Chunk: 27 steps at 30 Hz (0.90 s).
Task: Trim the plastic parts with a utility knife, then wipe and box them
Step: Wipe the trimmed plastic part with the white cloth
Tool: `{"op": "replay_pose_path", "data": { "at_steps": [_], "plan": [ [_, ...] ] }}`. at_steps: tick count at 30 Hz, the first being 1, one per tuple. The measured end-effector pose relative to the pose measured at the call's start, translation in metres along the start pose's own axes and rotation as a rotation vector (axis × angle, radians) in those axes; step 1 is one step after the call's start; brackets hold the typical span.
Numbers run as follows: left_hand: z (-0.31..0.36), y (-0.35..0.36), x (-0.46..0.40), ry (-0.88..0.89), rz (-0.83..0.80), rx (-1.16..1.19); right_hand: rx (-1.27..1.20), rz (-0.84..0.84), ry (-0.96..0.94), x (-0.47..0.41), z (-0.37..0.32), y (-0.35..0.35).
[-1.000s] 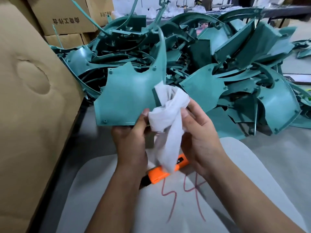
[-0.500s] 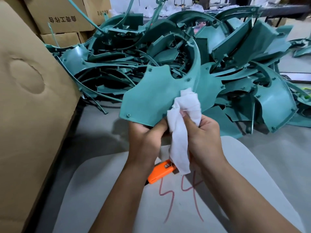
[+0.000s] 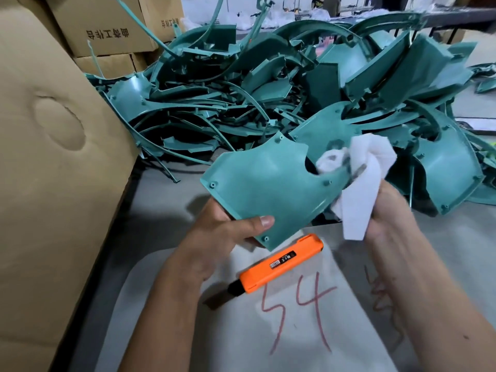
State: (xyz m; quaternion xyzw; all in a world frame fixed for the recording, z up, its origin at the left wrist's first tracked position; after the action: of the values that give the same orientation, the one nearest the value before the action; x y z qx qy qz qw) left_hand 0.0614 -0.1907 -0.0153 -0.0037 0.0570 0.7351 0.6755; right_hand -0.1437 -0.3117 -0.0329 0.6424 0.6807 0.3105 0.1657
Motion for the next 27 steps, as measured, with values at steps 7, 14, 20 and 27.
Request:
{"op": "replay_pose_path", "data": {
  "at_steps": [7,14,20,27],
  "plan": [
    [0.007,0.007,-0.004,0.106,0.093,-0.116,0.14,0.113,-0.179,0.016,-0.012,-0.006],
    [0.013,-0.006,-0.003,0.211,0.185,-0.096,0.147,-0.085,0.034,0.037,0.036,0.029],
    [0.004,-0.014,0.002,0.047,-0.032,-0.017,-0.01,-0.016,0.127,0.014,0.017,0.011],
    [0.005,-0.027,0.005,0.049,-0.029,0.002,0.095,0.128,-0.084,-0.003,-0.02,-0.033]
  ]
}}
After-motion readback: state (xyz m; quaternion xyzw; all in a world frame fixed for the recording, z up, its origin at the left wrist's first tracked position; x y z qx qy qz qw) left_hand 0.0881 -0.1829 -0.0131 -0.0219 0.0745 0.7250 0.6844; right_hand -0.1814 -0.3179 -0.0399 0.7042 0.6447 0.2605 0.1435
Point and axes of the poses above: each hand's wrist, its own x-axis away from the middle knuckle, its own y-axis out of the palm, z = x × y, the point moved 5 cm from there along -x, towards the middle knuckle, and after that the axes turned 1 degree about z, right-handed, at the moved point
